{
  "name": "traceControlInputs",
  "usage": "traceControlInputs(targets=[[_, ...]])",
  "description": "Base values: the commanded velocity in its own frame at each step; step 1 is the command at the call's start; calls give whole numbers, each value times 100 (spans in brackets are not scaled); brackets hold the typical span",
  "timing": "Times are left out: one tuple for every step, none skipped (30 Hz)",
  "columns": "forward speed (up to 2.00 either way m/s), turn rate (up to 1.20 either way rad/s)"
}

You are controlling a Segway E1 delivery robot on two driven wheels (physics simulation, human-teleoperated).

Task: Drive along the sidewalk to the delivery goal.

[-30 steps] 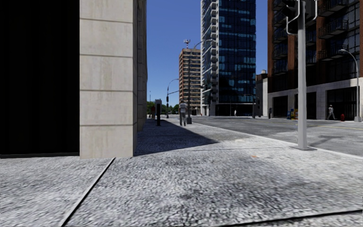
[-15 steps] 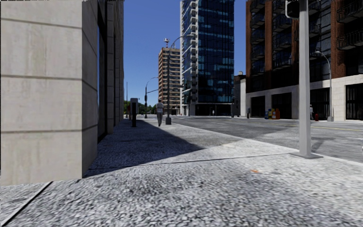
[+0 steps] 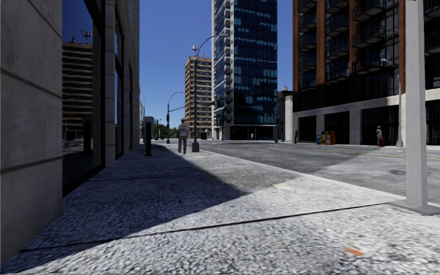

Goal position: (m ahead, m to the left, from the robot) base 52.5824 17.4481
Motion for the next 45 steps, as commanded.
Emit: traceControlInputs(targets=[[200,0],[200,0],[200,0],[200,0],[200,0],[200,0],[200,0],[200,0],[200,0],[200,0],[200,0],[200,0],[200,0],[200,0],[200,11],[200,31],[200,47],[200,48],[200,26],[200,26],[200,7],[200,3],[200,3],[200,3],[200,3],[200,3],[200,3],[200,2],[200,2],[200,8],[200,14],[200,21],[200,21],[200,23],[200,24],[200,24],[200,24],[200,24],[200,29],[200,29],[200,36],[200,38],[200,39],[200,40],[200,40]])
